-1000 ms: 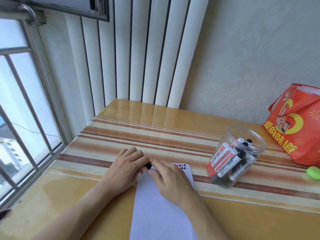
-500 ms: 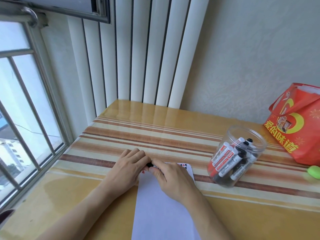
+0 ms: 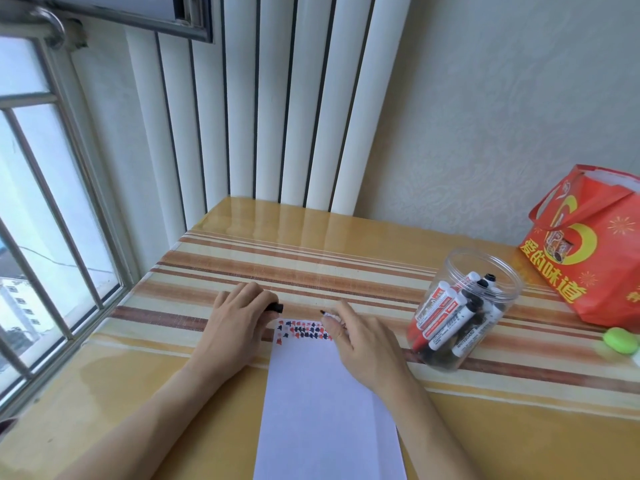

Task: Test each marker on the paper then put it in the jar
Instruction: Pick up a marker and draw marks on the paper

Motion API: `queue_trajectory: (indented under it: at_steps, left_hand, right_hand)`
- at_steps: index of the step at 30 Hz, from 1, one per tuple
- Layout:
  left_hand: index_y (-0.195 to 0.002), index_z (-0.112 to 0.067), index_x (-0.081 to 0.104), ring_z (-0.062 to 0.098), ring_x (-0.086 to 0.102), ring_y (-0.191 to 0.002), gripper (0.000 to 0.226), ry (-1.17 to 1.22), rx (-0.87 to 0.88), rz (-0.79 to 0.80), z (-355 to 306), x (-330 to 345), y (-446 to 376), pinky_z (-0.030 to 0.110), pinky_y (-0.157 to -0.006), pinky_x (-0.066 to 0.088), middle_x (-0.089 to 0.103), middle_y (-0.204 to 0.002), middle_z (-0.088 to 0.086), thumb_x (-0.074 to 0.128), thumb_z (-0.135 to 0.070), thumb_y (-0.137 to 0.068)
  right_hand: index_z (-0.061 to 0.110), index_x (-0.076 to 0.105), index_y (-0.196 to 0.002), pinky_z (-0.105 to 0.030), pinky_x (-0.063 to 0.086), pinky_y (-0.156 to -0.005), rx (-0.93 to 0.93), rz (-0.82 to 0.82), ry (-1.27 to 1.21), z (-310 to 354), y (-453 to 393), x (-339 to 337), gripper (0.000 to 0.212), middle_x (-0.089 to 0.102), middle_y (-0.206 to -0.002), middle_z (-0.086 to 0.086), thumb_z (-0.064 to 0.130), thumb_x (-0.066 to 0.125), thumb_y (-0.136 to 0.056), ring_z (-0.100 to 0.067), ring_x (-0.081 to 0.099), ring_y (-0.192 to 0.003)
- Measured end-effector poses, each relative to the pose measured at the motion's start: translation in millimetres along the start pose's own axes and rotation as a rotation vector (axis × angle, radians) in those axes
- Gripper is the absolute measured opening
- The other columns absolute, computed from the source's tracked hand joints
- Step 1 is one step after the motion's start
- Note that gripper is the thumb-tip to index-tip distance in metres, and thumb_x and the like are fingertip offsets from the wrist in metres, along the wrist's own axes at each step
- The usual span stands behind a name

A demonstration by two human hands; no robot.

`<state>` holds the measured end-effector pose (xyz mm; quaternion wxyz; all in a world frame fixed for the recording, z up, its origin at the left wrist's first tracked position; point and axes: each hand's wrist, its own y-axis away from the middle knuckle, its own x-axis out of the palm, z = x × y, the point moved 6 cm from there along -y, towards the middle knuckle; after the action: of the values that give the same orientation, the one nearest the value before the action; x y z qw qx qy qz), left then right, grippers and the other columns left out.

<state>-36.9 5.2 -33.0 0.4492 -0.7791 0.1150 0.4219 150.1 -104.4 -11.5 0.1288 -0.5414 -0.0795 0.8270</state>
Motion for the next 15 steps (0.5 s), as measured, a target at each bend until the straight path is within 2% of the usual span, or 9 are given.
queue_trajectory:
  at_steps: [3, 5, 6, 8, 10, 12, 13, 15]
  left_hand:
    - [-0.101, -0.027, 0.060, 0.015, 0.052, -0.100, 0.029, -0.080, -0.153, 0.104, 11, 15, 1, 0.032, -0.082, 0.035, 0.051, -0.104, -0.012, 0.036, -0.044, -0.097]
    - [-0.105, -0.027, 0.060, 0.016, 0.055, -0.107, 0.033, -0.078, -0.200, 0.160, 14, 21, 1, 0.032, -0.088, 0.036, 0.055, -0.112, -0.012, 0.033, -0.045, -0.097]
    - [-0.109, -0.027, 0.059, 0.015, 0.055, -0.110, 0.035, -0.067, -0.202, 0.181, 14, 23, 2, 0.033, -0.093, 0.036, 0.057, -0.117, -0.012, 0.032, -0.046, -0.097]
    - [-0.120, -0.028, 0.059, 0.012, 0.054, -0.120, 0.041, -0.047, -0.189, 0.218, 13, 25, 3, 0.033, -0.102, 0.033, 0.057, -0.129, -0.013, 0.032, -0.049, -0.097]
    - [-0.134, -0.030, 0.057, 0.010, 0.048, -0.132, 0.054, -0.038, -0.191, 0.262, 13, 26, 2, 0.033, -0.108, 0.030, 0.053, -0.142, -0.013, 0.027, -0.054, -0.096]
    - [-0.145, -0.029, 0.050, 0.009, 0.040, -0.142, 0.068, -0.032, -0.204, 0.310, 13, 25, 1, 0.034, -0.113, 0.025, 0.047, -0.151, -0.013, 0.018, -0.060, -0.094]
    - [-0.151, -0.029, 0.044, 0.009, 0.034, -0.146, 0.075, -0.025, -0.201, 0.337, 12, 24, 1, 0.034, -0.115, 0.022, 0.042, -0.156, -0.012, 0.014, -0.064, -0.092]
    - [-0.160, -0.033, 0.024, 0.008, 0.019, -0.153, 0.084, 0.004, -0.177, 0.416, 12, 23, 3, 0.032, -0.120, 0.014, 0.026, -0.165, -0.012, 0.010, -0.075, -0.089]
  right_hand:
    - [0.030, 0.041, -0.110, -0.033, 0.028, -0.050, 0.059, -0.013, -0.125, -7, -1, 2, 0.008, 0.045, -0.065, 0.007, 0.033, 0.034, -0.110, -0.016, 0.045, -0.058]
    - [0.033, 0.039, -0.123, -0.033, 0.030, -0.053, 0.074, -0.012, -0.177, -4, 0, 3, 0.019, 0.047, -0.069, 0.005, 0.021, 0.039, -0.108, -0.019, 0.048, -0.061]
    - [0.035, 0.040, -0.123, -0.034, 0.035, -0.055, 0.079, -0.012, -0.245, -2, -1, 5, 0.022, 0.049, -0.070, 0.004, 0.019, 0.042, -0.107, -0.020, 0.050, -0.062]
    - [0.033, 0.052, -0.112, -0.033, 0.045, -0.062, 0.115, -0.033, -0.479, 1, -1, 7, 0.017, 0.057, -0.070, 0.001, 0.017, 0.049, -0.106, -0.018, 0.056, -0.061]
    - [0.025, 0.066, -0.104, -0.036, 0.052, -0.072, 0.208, -0.032, -0.807, 3, -2, 13, 0.020, 0.070, -0.085, -0.004, 0.013, 0.050, -0.105, -0.019, 0.062, -0.066]
    - [0.017, 0.072, -0.113, -0.035, 0.055, -0.074, 0.338, 0.009, -1.208, 9, -1, 22, 0.034, 0.073, -0.104, -0.011, 0.005, 0.042, -0.105, -0.025, 0.064, -0.072]
    - [0.015, 0.072, -0.119, -0.032, 0.054, -0.072, 0.387, 0.027, -1.357, 12, -1, 26, 0.038, 0.072, -0.107, -0.014, 0.002, 0.040, -0.103, -0.026, 0.064, -0.073]
    - [0.015, 0.067, -0.124, -0.027, 0.046, -0.065, 0.394, 0.045, -1.359, 17, 0, 28, 0.035, 0.074, -0.105, -0.015, 0.001, 0.043, -0.102, -0.025, 0.064, -0.072]
